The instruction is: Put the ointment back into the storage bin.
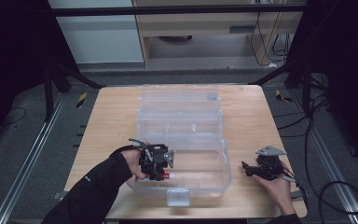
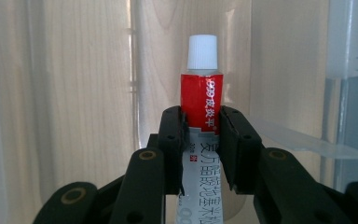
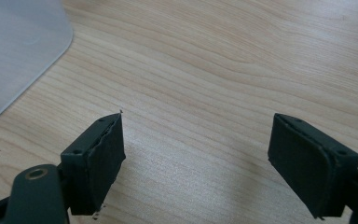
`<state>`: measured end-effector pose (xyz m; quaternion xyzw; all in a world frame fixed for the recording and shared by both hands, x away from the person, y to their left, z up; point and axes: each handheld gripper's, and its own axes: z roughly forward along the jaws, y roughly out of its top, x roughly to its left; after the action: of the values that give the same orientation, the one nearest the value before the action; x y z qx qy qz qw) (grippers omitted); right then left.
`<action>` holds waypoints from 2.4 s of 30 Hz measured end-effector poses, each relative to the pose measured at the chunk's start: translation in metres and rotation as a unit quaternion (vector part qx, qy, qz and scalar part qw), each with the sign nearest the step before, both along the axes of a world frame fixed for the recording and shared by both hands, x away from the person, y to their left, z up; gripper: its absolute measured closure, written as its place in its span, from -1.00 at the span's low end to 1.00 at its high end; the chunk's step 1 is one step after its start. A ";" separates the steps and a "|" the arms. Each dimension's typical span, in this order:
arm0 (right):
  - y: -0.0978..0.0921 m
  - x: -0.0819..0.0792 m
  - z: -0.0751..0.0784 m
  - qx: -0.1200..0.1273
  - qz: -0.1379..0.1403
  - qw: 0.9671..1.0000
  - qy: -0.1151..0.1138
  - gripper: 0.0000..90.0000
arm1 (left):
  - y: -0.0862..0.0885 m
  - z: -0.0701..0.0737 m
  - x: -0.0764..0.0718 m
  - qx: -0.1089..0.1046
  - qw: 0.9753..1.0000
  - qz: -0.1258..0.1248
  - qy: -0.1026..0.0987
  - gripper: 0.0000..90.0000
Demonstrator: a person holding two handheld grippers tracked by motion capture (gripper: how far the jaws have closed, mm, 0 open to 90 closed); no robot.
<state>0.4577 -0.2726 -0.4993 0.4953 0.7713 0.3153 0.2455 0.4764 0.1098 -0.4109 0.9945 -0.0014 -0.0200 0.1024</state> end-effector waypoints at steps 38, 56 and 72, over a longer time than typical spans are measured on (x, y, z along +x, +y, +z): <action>-0.001 0.000 0.000 -0.001 0.001 1.000 -0.001 -0.60 | 0.052 0.043 -0.003 -0.136 0.987 0.064 -0.049 0.31; -0.002 0.000 0.000 0.001 -0.003 1.000 0.002 -0.60 | 0.102 0.055 -0.020 -0.243 0.957 0.139 -0.077 0.18; -0.003 0.000 0.000 0.000 -0.005 1.000 -0.002 -0.61 | 0.161 0.052 -0.027 -0.342 0.870 0.320 -0.155 0.20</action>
<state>0.4574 -0.2751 -0.4995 0.4989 0.7683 0.3146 0.2485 0.4499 0.2712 -0.3585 0.8337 0.2943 0.1696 0.4353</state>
